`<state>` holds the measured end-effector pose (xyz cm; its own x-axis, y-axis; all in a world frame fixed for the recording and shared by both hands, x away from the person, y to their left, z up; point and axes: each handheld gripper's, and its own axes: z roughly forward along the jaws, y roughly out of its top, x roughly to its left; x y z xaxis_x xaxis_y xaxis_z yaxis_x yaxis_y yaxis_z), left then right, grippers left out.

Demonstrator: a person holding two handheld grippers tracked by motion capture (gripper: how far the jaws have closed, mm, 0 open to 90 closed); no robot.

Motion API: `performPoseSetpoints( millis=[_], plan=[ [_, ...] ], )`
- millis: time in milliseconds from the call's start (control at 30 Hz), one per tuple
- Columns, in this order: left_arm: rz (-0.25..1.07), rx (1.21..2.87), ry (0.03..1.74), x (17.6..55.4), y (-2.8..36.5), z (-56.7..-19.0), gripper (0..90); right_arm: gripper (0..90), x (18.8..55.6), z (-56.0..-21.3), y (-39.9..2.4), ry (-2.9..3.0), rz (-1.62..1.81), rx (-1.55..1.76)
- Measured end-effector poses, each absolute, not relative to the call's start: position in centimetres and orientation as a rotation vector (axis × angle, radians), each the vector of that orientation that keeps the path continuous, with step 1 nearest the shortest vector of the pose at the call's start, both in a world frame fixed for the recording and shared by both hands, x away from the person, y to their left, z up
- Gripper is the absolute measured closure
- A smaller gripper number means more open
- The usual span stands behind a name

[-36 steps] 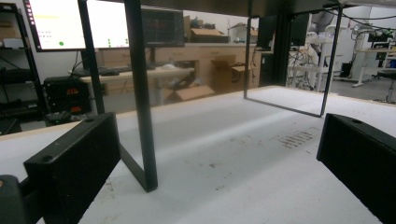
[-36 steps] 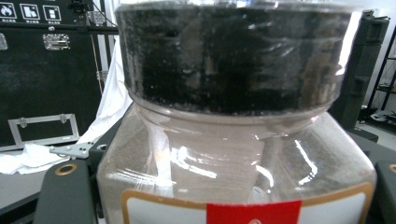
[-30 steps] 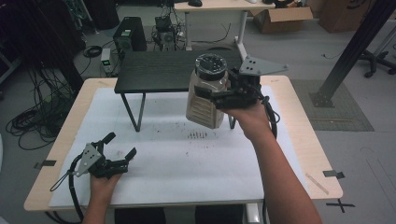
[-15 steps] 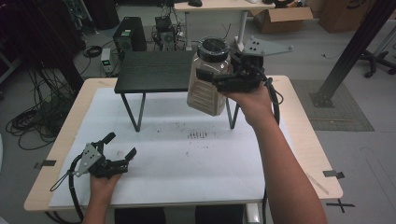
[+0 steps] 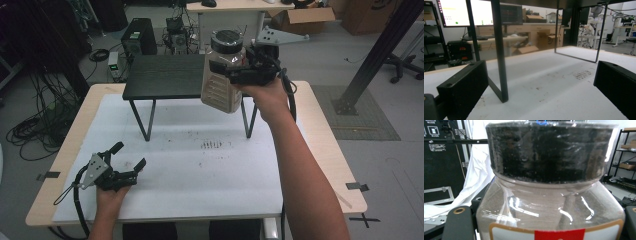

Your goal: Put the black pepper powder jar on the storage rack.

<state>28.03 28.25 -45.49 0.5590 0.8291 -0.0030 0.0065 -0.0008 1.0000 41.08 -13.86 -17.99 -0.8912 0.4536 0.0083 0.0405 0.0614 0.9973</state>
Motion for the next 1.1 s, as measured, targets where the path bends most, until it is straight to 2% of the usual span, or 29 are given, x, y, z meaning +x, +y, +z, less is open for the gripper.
performPoseSetpoints(
  millis=[1100],
  plan=[
    [0.763, 1.432, 0.764, 28.0, 28.2, -45.5, 0.2, 22.2, 48.2, -18.3, -11.2, 2.028, 1.802, 0.572]
  ],
)
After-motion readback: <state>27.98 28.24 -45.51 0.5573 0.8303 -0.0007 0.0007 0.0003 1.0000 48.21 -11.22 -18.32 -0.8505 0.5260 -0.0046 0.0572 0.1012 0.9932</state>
